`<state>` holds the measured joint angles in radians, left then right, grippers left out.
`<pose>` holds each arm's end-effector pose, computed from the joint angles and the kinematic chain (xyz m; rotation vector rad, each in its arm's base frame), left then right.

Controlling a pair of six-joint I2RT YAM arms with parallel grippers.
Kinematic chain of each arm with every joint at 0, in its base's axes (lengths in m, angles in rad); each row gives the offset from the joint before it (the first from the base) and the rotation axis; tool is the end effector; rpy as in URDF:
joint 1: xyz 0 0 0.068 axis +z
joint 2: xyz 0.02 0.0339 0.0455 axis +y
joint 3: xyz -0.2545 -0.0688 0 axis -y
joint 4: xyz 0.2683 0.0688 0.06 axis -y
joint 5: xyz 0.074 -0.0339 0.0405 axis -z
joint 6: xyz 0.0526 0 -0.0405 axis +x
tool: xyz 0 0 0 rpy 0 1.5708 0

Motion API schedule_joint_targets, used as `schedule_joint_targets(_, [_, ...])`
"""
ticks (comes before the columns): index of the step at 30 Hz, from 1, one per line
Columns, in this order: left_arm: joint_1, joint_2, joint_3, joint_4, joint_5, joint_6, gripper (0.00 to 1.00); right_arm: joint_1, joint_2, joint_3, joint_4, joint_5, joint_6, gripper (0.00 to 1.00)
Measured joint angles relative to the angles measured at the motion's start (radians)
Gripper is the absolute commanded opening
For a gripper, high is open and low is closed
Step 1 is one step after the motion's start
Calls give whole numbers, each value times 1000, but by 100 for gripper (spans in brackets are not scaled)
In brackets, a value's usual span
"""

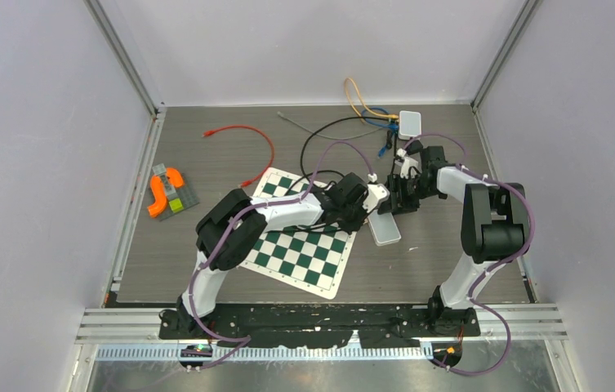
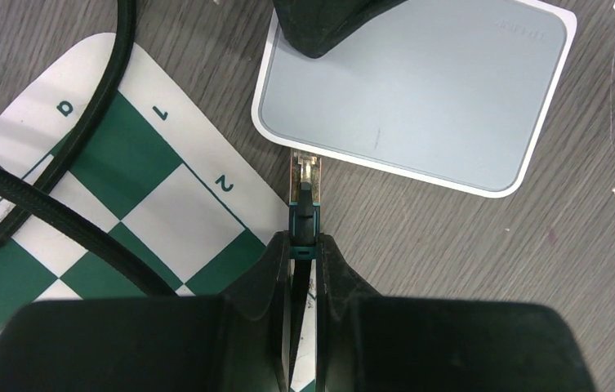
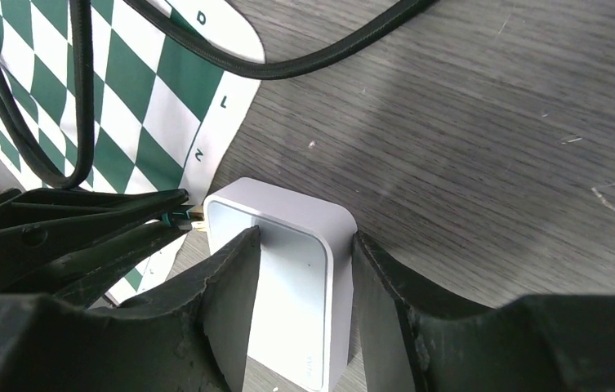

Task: Insert the plug into the switch port
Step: Insert the connector into the switch port.

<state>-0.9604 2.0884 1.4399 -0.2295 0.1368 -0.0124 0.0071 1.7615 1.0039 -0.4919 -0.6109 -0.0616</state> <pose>0.2673 -0.3946 0.1234 1.2103 2.2222 -0.5800 0.3411 0.0326 0.1115 -0.2296 2.6825 0.8356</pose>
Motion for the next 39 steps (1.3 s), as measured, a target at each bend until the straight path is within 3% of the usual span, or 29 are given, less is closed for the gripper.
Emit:
schedule_joint_targets(14, [0,-7,-31,53,2,0,0,-21,18,-23,58,-75,22,49])
schedule_joint_targets(24, [0,-9,-30,53,-6,-40,0,-30,-77,-196,320,-74,177,47])
schedule_joint_targets(39, [-2,34,86,-109,-24,-112,0,-30,-206,-514,841,-35,465,48])
